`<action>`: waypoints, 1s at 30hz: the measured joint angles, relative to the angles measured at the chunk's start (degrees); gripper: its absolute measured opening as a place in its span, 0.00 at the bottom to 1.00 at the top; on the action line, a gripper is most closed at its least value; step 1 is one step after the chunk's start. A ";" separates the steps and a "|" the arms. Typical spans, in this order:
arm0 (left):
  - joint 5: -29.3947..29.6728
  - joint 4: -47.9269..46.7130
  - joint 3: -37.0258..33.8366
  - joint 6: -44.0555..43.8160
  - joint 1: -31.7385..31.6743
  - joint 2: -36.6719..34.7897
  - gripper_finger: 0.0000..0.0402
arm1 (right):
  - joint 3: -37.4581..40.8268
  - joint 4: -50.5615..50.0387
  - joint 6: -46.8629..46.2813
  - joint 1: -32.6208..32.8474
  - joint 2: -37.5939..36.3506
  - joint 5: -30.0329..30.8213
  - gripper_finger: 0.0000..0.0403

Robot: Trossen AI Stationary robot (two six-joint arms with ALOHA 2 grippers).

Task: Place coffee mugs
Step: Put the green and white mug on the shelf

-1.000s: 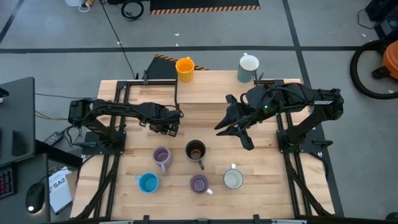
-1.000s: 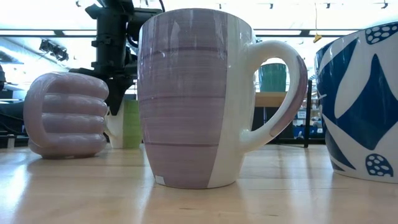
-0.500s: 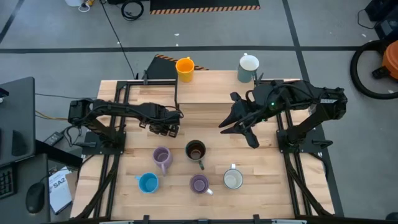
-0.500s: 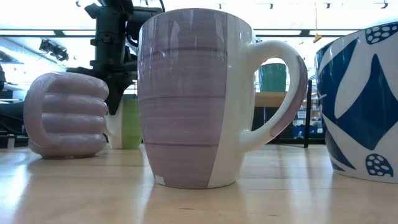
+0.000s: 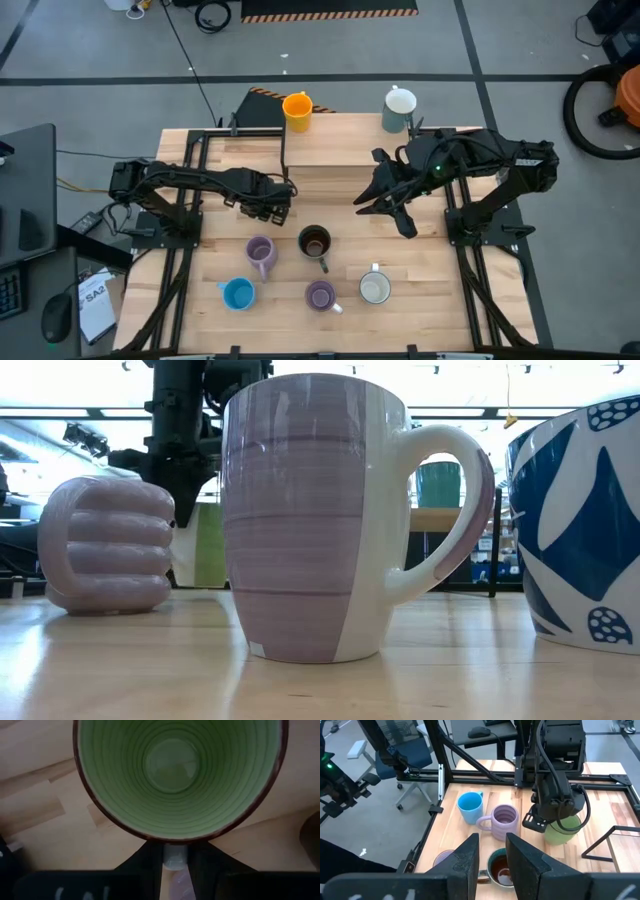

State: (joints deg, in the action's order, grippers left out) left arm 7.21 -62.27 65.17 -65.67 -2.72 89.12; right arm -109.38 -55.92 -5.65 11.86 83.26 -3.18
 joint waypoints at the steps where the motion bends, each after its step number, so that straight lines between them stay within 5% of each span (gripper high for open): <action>1: -0.06 0.20 0.00 0.00 0.00 0.00 0.19 | 0.00 0.00 0.00 0.00 0.00 0.04 0.25; 15: -0.86 0.60 2.50 0.79 0.79 -2.66 0.18 | -0.02 0.52 -0.20 0.00 -0.02 0.59 0.25; 30: -2.51 14.95 2.54 6.82 3.53 -4.19 0.18 | -0.04 -1.46 -1.31 -0.46 -0.55 2.10 0.25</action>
State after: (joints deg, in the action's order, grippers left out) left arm 4.70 -47.33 67.70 -58.85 0.81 84.94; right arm -109.43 -57.39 -6.96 11.40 82.72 -1.08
